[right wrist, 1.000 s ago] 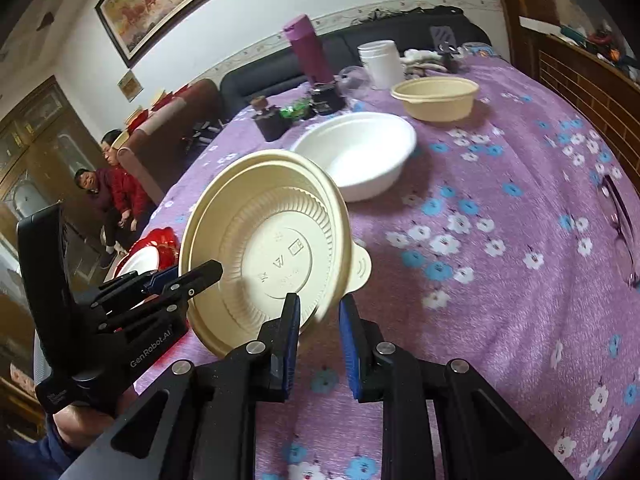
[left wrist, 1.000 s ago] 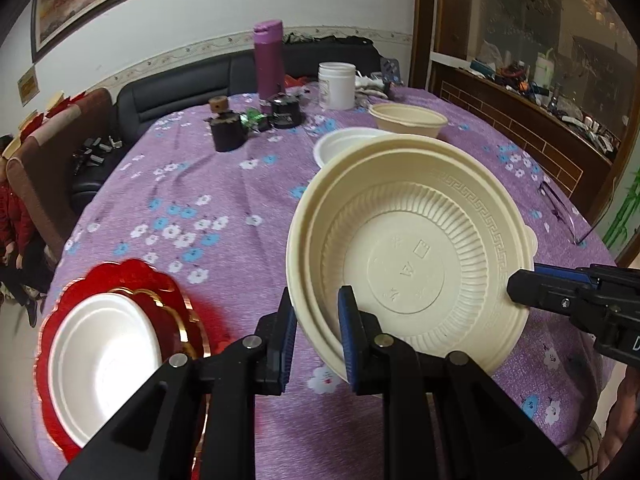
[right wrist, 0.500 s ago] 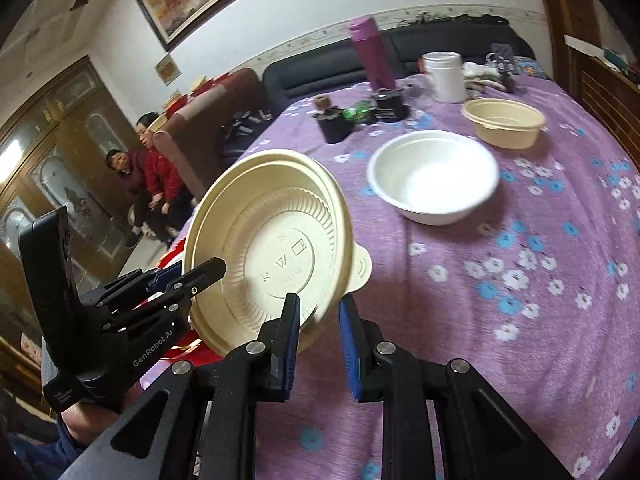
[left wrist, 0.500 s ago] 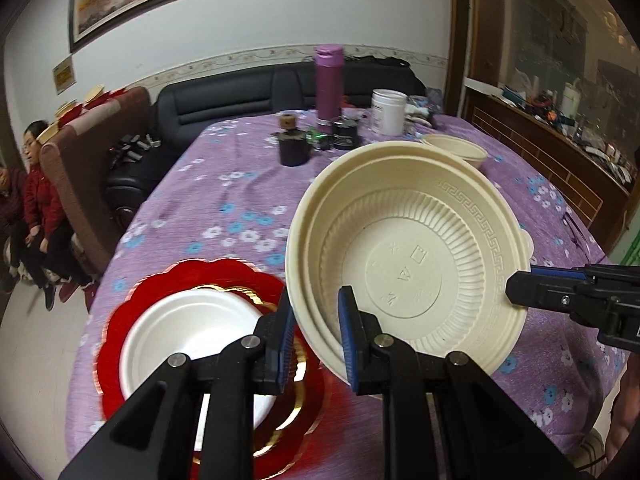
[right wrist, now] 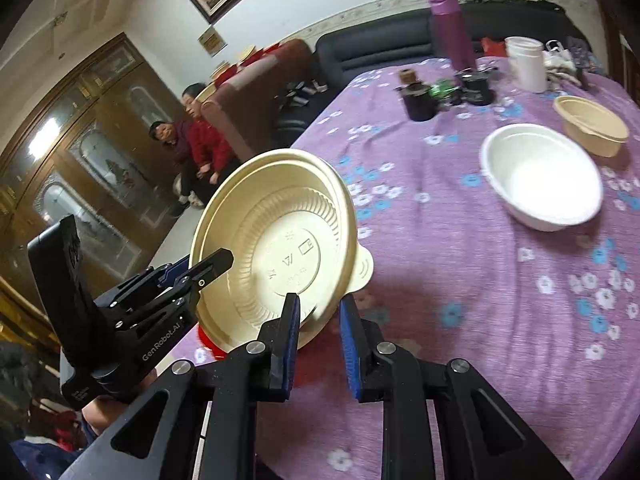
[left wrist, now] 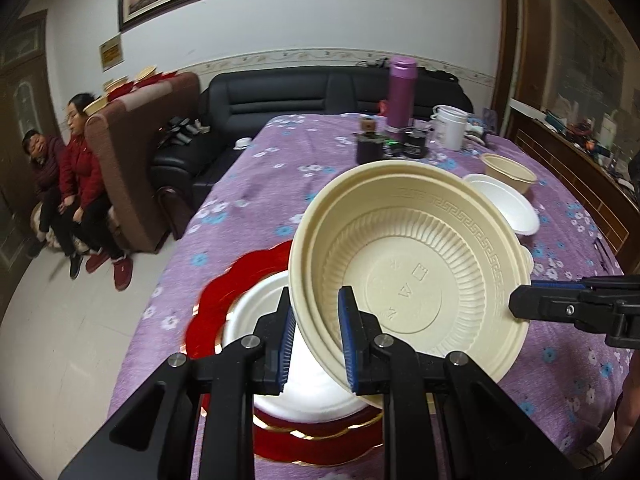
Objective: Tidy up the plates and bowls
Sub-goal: 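Lower the cream bowl onto the red plate stack with both tools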
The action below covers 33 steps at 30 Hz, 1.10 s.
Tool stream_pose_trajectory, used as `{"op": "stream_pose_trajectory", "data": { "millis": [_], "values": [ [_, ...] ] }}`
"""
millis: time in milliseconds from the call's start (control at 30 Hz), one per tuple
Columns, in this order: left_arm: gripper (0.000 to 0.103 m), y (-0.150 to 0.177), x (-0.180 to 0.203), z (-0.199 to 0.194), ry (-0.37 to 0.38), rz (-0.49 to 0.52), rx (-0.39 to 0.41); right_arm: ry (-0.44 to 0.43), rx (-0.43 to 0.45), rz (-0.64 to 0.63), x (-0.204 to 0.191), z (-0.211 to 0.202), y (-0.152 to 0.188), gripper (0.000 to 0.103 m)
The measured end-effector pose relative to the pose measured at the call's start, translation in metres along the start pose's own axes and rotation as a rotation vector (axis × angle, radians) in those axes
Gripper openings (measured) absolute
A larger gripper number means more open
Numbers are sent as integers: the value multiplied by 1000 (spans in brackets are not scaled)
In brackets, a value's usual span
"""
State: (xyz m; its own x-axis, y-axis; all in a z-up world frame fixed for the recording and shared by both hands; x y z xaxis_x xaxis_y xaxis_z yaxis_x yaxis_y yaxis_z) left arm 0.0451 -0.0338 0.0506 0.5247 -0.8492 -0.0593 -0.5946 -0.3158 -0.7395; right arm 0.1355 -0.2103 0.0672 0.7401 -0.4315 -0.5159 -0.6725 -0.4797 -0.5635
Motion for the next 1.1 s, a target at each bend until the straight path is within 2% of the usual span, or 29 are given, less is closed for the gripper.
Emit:
{"op": "stream_pose_trajectory", "data": {
  "millis": [233,467,733,1100],
  "values": [
    [19,11,-30,6,-51,-46,-29,-43,-66,-18,-20,35,-3,23],
    [19,18,-45,17,-59,-79,-65,-78,-133,16,-20,65,-4,24],
    [19,23,-51,26,-57,-96,-85,-71,-164,42,-16,81,-3,24],
    [19,26,-54,31,-65,-109,-96,-51,-160,39,-17,87,-3,24]
  ]
}}
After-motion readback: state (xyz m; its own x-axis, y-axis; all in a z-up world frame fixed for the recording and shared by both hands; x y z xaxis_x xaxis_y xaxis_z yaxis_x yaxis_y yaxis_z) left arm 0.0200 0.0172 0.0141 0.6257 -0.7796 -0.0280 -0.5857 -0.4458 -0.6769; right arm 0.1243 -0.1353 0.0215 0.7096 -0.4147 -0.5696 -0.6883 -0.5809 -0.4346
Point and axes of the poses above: each gripper's, at about its wrist camera, not at the fingertips, and z roughly the way its jaws point, x to its right, y to its underside, the point moved 2 cm from there along z, roughly the way its jaws point, and after that the axes turned 5 degrees about -y, right-handed, at the moved point
